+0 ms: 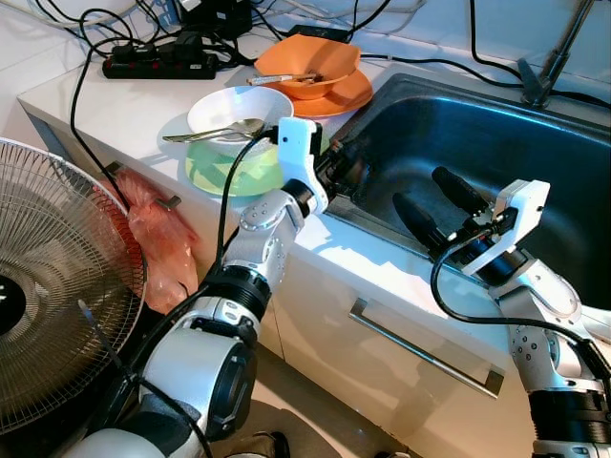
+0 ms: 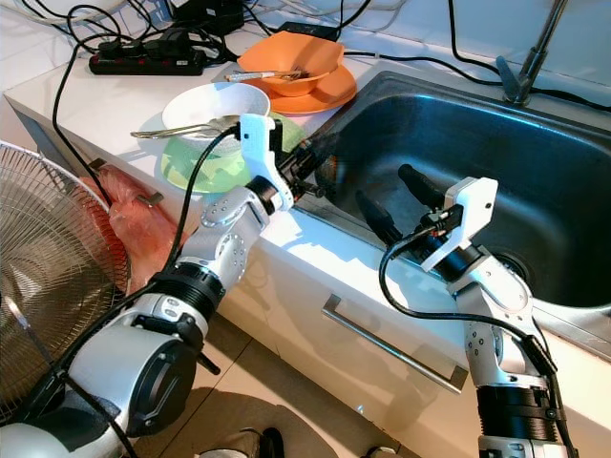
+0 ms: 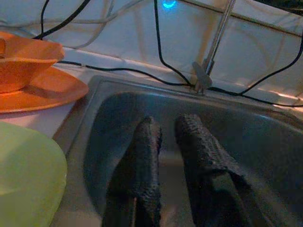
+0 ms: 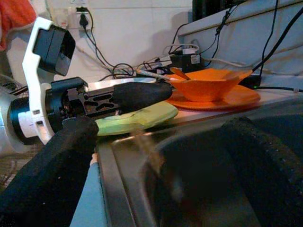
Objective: Kitchen organization
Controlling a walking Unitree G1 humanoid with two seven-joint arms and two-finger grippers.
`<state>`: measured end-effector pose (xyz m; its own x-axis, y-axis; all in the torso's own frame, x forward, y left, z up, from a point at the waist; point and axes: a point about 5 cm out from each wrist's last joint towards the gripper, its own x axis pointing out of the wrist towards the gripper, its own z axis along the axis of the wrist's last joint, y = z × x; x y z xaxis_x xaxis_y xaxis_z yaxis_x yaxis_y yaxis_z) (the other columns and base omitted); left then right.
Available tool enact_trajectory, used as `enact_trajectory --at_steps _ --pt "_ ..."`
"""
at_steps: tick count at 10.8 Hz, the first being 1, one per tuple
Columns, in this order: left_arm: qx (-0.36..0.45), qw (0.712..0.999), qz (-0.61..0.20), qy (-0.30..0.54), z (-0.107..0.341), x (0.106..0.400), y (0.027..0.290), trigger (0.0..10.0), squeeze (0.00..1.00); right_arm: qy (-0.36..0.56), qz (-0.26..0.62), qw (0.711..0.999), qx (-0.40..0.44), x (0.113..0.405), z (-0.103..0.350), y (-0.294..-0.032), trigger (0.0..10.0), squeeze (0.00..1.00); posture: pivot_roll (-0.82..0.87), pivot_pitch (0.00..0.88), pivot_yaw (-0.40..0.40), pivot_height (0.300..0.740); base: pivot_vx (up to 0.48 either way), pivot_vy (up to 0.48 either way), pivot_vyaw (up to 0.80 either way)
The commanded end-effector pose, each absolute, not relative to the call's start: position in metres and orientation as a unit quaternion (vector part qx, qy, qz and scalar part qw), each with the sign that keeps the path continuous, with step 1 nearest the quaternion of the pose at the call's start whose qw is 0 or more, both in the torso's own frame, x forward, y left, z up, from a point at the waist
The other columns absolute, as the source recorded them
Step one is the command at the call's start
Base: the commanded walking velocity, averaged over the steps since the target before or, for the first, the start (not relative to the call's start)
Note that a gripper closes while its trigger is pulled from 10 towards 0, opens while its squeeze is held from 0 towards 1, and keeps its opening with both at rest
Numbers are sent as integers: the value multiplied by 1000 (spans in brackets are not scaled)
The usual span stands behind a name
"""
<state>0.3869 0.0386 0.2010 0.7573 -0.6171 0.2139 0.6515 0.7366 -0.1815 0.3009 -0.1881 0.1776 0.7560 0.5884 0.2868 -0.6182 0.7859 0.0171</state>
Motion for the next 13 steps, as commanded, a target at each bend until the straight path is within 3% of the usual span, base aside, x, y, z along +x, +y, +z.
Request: enact_trajectory --at_steps 1,7,8,9,13 --pt "-116 931 -339 -77 206 389 38 10000 1000 -121 322 937 65 298 168 -186 10000 0 -15 100 101 740 0 0 0" --pt "-91 941 -301 -122 218 390 46 10000 1000 -120 324 936 67 299 167 -184 10000 0 -1 105 98 740 0 0 0" --pt "-83 942 -298 -132 221 390 47 10000 776 -120 324 936 68 299 167 -184 10000 0 1 105 98 740 0 0 0" --pt "-73 944 -284 -155 229 389 50 10000 0 -119 324 936 69 300 167 -183 10000 0 9 109 98 740 0 0 0" --pt "-39 917 -318 -238 268 367 59 10000 0 -117 323 936 70 301 165 -182 10000 0 21 114 96 740 0 0 0"
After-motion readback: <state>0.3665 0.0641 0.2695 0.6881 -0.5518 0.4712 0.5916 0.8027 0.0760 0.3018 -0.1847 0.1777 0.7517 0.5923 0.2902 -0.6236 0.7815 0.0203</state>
